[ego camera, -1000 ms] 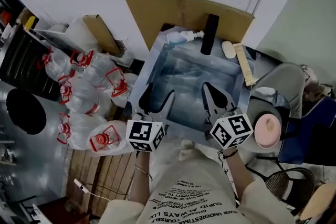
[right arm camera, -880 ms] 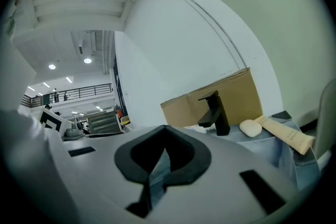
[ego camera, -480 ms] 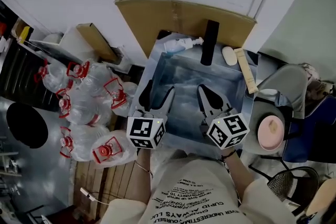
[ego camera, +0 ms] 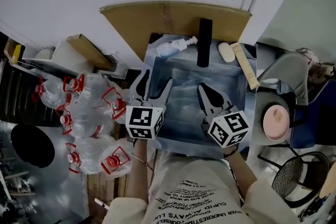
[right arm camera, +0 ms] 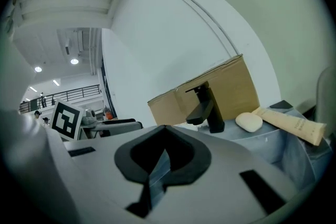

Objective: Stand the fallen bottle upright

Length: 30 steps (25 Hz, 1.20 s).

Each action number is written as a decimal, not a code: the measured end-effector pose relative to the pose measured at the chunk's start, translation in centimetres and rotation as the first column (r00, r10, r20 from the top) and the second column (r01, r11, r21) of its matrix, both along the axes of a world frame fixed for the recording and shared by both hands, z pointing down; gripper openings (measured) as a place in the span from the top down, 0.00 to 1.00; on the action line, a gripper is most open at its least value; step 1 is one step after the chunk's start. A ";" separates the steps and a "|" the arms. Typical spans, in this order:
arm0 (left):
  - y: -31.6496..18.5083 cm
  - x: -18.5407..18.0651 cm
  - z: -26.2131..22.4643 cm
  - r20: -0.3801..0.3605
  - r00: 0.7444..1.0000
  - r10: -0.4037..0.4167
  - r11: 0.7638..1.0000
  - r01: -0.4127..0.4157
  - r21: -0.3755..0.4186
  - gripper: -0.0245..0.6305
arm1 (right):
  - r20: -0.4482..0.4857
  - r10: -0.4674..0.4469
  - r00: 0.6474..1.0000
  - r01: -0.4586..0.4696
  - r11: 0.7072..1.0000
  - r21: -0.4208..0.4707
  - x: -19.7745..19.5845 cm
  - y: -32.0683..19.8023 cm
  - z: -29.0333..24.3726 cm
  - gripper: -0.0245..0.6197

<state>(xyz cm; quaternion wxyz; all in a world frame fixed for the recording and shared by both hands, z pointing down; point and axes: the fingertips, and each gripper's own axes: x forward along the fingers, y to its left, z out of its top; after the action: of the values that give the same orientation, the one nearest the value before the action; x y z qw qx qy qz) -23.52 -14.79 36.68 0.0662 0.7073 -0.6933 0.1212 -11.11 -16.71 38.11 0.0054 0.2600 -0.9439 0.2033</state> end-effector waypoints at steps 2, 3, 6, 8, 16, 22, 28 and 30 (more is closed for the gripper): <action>-1.1 -0.3 0.1 0.018 0.999 0.040 0.999 -0.040 -0.013 0.51 | -0.004 0.030 1.000 -0.030 1.000 -0.005 -0.2 -0.3 0.2 0.95; -1.7 -0.4 0.2 0.024 0.998 0.062 0.998 -0.062 -0.022 0.51 | -0.007 0.048 0.999 -0.048 0.999 -0.008 -0.3 -0.5 0.3 0.95; -3.4 -0.8 0.9 0.039 0.991 0.129 0.990 -0.126 -0.057 0.50 | -0.015 0.103 0.995 -0.103 0.994 -0.024 -0.9 -0.9 0.7 0.95; -4.4 -1.1 1.4 0.052 0.984 0.172 0.982 -0.168 -0.081 0.50 | -0.019 0.137 0.990 -0.138 0.990 -0.031 -1.4 -1.0 0.9 0.95; -8.8 -2.8 3.0 0.128 0.930 0.344 0.931 -0.319 -0.179 0.47 | -0.037 0.237 0.971 -0.238 0.970 -0.044 -3.0 -1.4 2.3 0.95; -12.0 -2.2 5.2 0.176 0.855 0.488 0.854 -0.425 -0.300 0.44 | -0.047 0.289 0.956 -0.291 0.956 -0.040 -3.7 -1.9 3.3 0.95; -14.9 -1.1 6.6 0.223 0.749 0.624 0.759 -0.513 -0.402 0.43 | -0.046 0.324 0.945 -0.327 0.944 -0.052 -3.9 -1.8 4.6 0.95; -15.8 -0.7 7.0 0.217 0.716 0.664 0.719 -0.532 -0.447 0.43 | -0.052 0.321 0.946 -0.324 0.944 -0.066 -4.0 -1.4 5.3 0.95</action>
<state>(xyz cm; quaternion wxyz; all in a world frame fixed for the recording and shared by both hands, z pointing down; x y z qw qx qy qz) -24.27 -30.58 43.66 0.0192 0.8367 -0.3878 0.3863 -15.13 -18.11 43.40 0.0009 0.4146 -0.8803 0.2307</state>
